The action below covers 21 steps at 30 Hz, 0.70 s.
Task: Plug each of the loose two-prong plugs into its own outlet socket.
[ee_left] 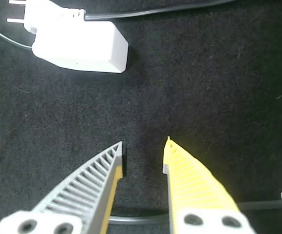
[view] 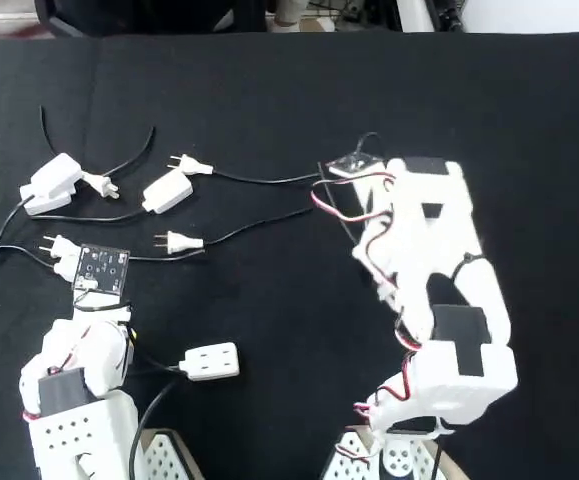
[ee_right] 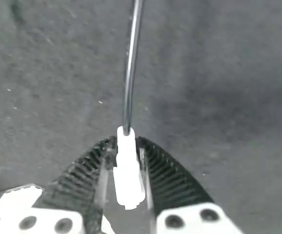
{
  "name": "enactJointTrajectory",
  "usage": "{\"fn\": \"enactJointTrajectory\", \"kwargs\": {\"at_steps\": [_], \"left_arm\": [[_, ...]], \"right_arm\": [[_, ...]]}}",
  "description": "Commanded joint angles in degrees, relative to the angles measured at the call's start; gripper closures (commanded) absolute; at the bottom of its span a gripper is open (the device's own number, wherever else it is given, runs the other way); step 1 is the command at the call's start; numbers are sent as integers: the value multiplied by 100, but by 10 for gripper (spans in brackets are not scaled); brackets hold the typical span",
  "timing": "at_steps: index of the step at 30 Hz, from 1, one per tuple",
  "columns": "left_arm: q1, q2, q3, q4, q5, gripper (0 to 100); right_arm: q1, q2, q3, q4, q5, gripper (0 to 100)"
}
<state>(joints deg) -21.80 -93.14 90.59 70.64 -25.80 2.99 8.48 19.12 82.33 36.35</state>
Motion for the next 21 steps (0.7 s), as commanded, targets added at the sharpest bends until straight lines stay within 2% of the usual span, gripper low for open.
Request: {"fn": "enactJointTrajectory", "kwargs": {"at_steps": [1,9,11,17,19,21], "left_arm": [[-75,-18,-75,53,-44,859],[-75,-18,-92,88,-44,859],[-75,-18,-92,88,-44,859],[-75,-18,-92,88,-44,859],[-75,-18,-92,97,-44,859],[-75,-18,-92,97,-44,859]], "right_arm": [[53,-48,-13,-97,70,986],[-976,-40,1446,-1064,-62,983],[-1231,-40,1552,-1011,-79,970],[-1855,-40,1596,-607,-105,781],[-1969,-40,1587,-510,-114,778],[-2004,-40,1569,-396,-114,818]]}}
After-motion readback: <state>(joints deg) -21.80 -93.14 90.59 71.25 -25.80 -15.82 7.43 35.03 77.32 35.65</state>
